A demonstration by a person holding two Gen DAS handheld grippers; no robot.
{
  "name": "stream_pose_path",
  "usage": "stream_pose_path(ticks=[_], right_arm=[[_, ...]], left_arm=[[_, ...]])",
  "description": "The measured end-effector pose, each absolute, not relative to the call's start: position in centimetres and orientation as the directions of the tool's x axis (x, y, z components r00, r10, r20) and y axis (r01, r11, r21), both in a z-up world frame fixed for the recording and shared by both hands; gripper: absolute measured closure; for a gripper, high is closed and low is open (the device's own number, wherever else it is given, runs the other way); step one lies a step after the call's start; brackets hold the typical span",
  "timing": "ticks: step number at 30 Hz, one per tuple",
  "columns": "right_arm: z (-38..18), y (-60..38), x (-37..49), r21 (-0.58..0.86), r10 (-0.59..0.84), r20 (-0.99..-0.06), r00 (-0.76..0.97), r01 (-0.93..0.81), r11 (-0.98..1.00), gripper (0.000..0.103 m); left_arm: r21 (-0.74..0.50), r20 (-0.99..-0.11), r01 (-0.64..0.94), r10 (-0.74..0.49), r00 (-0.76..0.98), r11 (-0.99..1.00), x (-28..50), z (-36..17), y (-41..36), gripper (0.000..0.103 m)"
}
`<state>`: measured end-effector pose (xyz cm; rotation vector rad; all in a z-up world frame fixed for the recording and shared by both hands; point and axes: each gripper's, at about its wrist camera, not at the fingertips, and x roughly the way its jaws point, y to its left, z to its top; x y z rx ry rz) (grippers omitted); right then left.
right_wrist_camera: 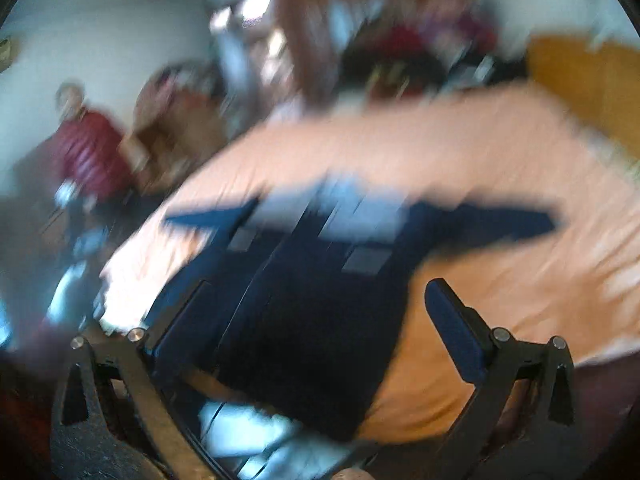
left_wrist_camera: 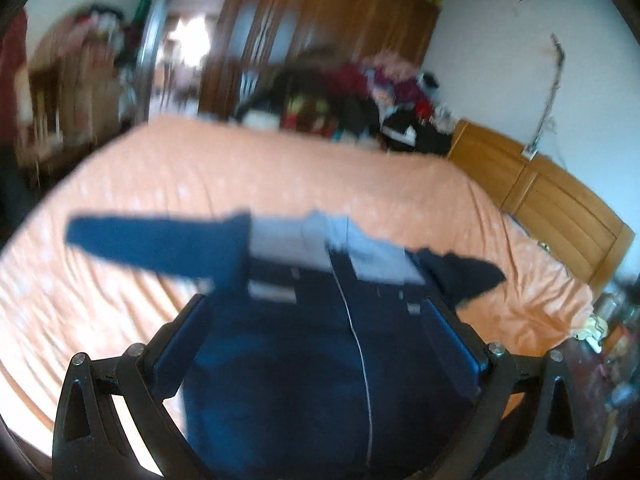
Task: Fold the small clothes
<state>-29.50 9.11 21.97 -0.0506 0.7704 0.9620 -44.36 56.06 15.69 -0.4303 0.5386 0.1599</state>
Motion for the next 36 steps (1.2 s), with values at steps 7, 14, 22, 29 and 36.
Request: stream_pose_path(ticks=[7,14,22,29,36], right_arm=[[5.1,18.6,-33.1,0.777,0.606,-0.609,-0.512,-0.538,0.326,0.0],[-4.4,20.5,-33.4,0.63,0.351,-0.771,-0.532,-0.551,0.548,0.0],[-11.3,22.2,-36.4,0.217,-0.057,-0.958,-0.282,-0.836,0.503,0.0],[-6.9,20.6,-39.6,0.017,-0.026,-0.999,-0.028,-0.937,0.35,0.003],[3.3,17.8,-40.8,0.258,0.143,-0.963,-0.227,-0.932,0.255,0.002]], left_arm=[[-0.382,-0.562,-0.25,-0.009,0.827,0.89,-43.2,13.3,54.3,0.0],[-0.379,-0.583,-0.264,-0.008,0.813,0.887,-43.0,13.6,54.3,0.0],[-0.37,-0.583,-0.266,0.0,0.812,0.89,-41.7,13.2,54.1,0.0],[-0.359,-0.577,-0.196,-0.052,0.815,0.913,-40.5,13.7,52.6,0.0],[-0.451,-0.744,0.183,-0.482,0.463,0.873,-39.2,8.5,46.0,0.0]])
